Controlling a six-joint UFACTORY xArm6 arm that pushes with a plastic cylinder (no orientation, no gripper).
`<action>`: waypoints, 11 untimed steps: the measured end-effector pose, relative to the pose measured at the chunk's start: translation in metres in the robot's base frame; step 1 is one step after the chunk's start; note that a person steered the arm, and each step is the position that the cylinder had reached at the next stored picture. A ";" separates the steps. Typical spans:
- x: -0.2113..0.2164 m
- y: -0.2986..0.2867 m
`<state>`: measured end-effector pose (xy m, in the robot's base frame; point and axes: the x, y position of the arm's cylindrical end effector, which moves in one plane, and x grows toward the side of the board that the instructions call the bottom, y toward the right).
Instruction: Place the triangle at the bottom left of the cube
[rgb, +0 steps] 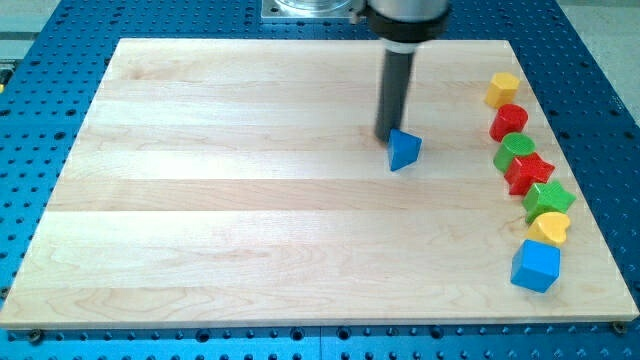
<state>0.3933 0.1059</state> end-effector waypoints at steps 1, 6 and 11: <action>0.062 0.025; 0.117 -0.008; 0.166 0.045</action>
